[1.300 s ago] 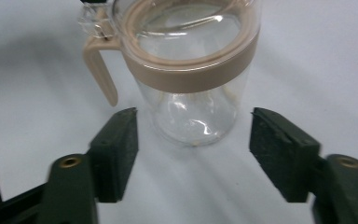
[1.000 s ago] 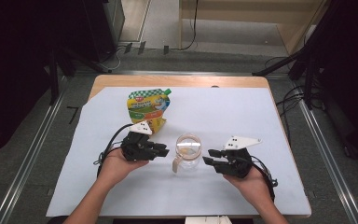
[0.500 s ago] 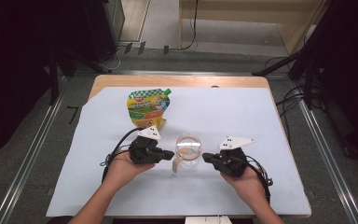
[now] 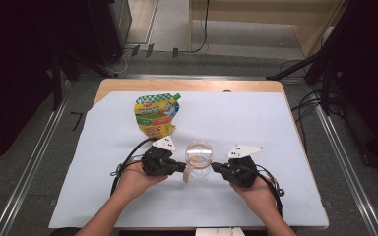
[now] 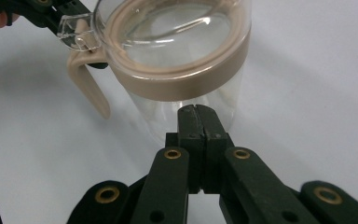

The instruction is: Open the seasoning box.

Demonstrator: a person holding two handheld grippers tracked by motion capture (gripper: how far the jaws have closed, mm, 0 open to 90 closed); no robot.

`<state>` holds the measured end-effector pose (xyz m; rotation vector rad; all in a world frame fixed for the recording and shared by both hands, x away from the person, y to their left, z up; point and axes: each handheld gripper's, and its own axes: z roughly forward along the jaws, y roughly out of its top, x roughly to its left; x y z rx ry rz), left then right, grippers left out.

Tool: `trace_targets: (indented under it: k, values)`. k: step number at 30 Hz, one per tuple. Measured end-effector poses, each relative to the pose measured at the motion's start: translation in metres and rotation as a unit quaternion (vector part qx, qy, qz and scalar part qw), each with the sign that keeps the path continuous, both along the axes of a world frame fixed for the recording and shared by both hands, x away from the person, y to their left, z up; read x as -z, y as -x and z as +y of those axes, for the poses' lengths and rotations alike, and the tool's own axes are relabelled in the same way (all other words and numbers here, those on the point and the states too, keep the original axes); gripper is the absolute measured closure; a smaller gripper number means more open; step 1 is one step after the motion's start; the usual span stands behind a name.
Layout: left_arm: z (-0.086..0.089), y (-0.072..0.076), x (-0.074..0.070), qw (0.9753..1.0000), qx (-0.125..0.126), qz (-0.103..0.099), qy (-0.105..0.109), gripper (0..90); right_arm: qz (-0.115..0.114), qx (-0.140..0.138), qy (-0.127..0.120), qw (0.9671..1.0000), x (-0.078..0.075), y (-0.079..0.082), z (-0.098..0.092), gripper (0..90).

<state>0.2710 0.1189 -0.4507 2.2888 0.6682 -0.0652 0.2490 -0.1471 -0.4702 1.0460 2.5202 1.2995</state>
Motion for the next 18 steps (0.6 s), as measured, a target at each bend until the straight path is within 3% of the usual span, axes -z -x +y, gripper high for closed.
trace_targets:
  k: [12,18]
  values:
    - [-0.021,0.007,0.006,0.9997,0.021,0.007,0.007,90.0,0.008,0.005,0.013,0.9999,0.006,-0.006,0.004,90.0]
    - [-0.034,0.006,0.009,0.9995,0.022,0.006,0.022,90.0,0.006,0.012,0.012,0.9998,0.007,-0.010,0.001,90.0]
